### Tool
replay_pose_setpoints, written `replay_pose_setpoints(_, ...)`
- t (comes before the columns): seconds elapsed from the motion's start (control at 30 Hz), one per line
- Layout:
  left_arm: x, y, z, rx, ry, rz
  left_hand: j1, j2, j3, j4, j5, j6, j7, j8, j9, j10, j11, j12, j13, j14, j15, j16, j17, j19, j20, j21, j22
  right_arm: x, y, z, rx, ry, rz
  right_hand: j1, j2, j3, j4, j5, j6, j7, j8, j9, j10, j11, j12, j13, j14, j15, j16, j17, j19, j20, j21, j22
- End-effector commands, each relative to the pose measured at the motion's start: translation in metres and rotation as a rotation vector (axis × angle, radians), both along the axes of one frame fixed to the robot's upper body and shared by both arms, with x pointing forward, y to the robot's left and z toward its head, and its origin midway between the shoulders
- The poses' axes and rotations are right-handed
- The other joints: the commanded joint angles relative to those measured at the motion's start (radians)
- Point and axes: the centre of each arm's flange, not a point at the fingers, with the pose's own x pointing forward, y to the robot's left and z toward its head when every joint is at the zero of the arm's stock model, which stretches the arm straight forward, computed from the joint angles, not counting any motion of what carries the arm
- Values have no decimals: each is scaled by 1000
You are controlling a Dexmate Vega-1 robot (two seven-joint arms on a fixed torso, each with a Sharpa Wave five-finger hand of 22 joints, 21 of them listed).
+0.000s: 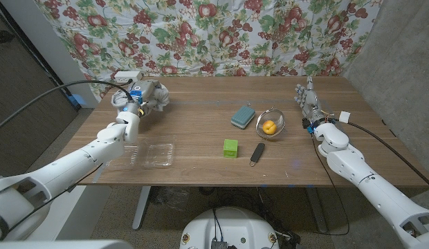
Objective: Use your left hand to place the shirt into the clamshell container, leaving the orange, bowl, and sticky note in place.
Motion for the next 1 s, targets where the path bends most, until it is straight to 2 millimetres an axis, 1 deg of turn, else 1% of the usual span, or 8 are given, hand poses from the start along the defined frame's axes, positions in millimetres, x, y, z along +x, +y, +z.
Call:
replay_pose_setpoints(0.03, -15, -12, 12, 20, -54, -33, 115, 109, 88, -54, 7, 11, 1, 7, 3, 16, 1, 9, 431, 128, -214, -1, 5, -16, -148, 5, -3, 1, -4, 1, -3, -7, 4, -8, -1, -3, -1, -1, 11, -3, 0, 2, 12, 0, -4, 5, -5, -7, -3, 2, -6, 0, 4, 2)
replay_pose_setpoints(0.1, -17, -14, 13, 26, -65, -40, 116, 108, 90, -54, 8, 13, -1, 8, 1, 17, 1, 9, 429, 130, -215, -2, 6, -14, -147, 5, -6, 1, -4, 1, -4, -7, 6, -8, -1, -3, -1, -1, 11, -3, 0, 2, 11, -1, -5, 5, -5, -6, -3, 2, -6, 0, 4, 2)
replay_pose_setpoints(0.27, -26, -19, 17, 36, -92, -57, 113, 105, 93, -54, 7, 21, 6, 7, -9, 25, 1, 9, 422, 132, -214, -4, 8, -13, -147, 7, -10, 2, -4, 1, 2, -6, 10, -8, -1, -3, -1, -1, 11, -2, 0, 2, 11, -3, -5, 5, -5, -7, -3, 2, -6, -1, 4, 2)
replay_pose_setpoints(0.47, -37, -23, 19, 50, -117, -76, 111, 102, 99, -53, 8, 24, 4, 7, -13, 34, 1, 10, 417, 135, -213, -6, 10, -13, -146, 7, -16, 2, -4, 0, 7, -5, 9, -8, -1, -2, -1, -1, 11, -2, 0, 2, 10, -2, -6, 5, -6, -6, -3, 2, -6, -1, 4, 2)
replay_pose_setpoints(0.67, -49, -27, 15, 51, -137, -83, 109, 99, 103, -53, 8, 28, 7, 9, -17, 39, 1, 11, 414, 139, -213, -8, 13, -11, -147, 8, -21, 1, -6, -1, 4, -2, 8, -8, -1, -2, -2, -1, 11, -2, 0, 2, 9, -2, -6, 5, -6, -6, -3, 2, -6, -2, 4, 2)
replay_pose_setpoints(0.77, -55, -28, 12, 47, -157, -90, 108, 98, 106, -53, 8, 25, 3, 9, -17, 40, 2, 12, 413, 140, -213, -10, 14, -10, -146, 8, -25, 1, -7, 0, 2, -5, 6, -8, -1, -2, -2, -1, 11, -3, 0, 2, 9, -3, -6, 5, -6, -7, -3, 2, -6, -1, 4, 2)
replay_pose_setpoints(1.0, -67, -30, 13, 59, -187, -97, 105, 96, 112, -53, 7, 15, 2, 6, -19, 33, 2, 8, 408, 141, -214, -12, 17, -9, -146, 8, -32, 2, -9, 0, 0, -8, 5, -8, -1, -2, -2, -1, 11, -2, 0, 2, 10, -1, -6, 5, -7, -7, -3, 2, -6, -2, 4, 2)
